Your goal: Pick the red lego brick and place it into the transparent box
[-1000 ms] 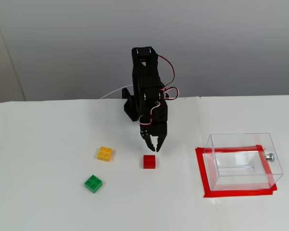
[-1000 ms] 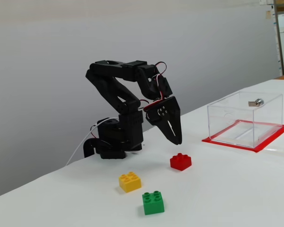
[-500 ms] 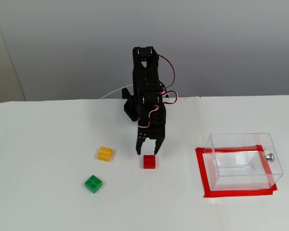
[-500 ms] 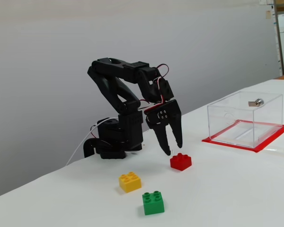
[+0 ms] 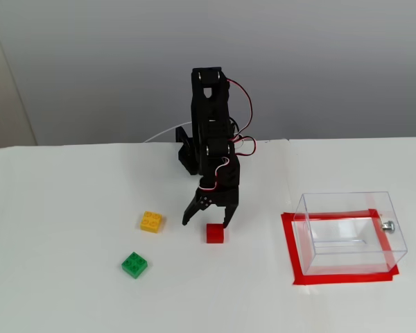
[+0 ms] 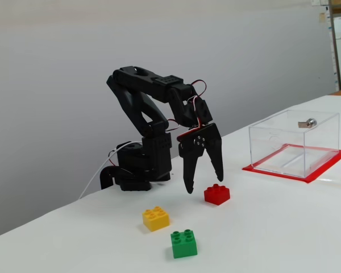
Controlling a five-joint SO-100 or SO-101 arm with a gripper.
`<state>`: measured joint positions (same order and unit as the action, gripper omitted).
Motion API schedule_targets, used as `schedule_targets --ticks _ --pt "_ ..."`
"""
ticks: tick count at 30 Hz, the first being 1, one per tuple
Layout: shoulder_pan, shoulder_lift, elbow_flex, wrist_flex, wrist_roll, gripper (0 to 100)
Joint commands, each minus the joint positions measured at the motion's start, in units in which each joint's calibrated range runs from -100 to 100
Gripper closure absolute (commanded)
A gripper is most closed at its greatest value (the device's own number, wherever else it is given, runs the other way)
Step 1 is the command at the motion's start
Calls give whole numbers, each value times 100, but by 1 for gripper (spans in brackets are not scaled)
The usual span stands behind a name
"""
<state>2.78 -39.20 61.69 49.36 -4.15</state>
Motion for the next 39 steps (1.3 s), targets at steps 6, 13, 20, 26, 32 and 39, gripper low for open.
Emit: schedule_targets --ticks 6,13,20,26,32,39 --pt "-281 148 -256 -175 -13 61" --pt "-488 326 -247 -175 -18 61" --pt "-518 462 -238 -175 -18 61" --pt "-511 878 -247 -184 -18 61" --pt "-466 1158 -256 -584 -18 61" --pt "-511 1183 -193 -915 -18 61"
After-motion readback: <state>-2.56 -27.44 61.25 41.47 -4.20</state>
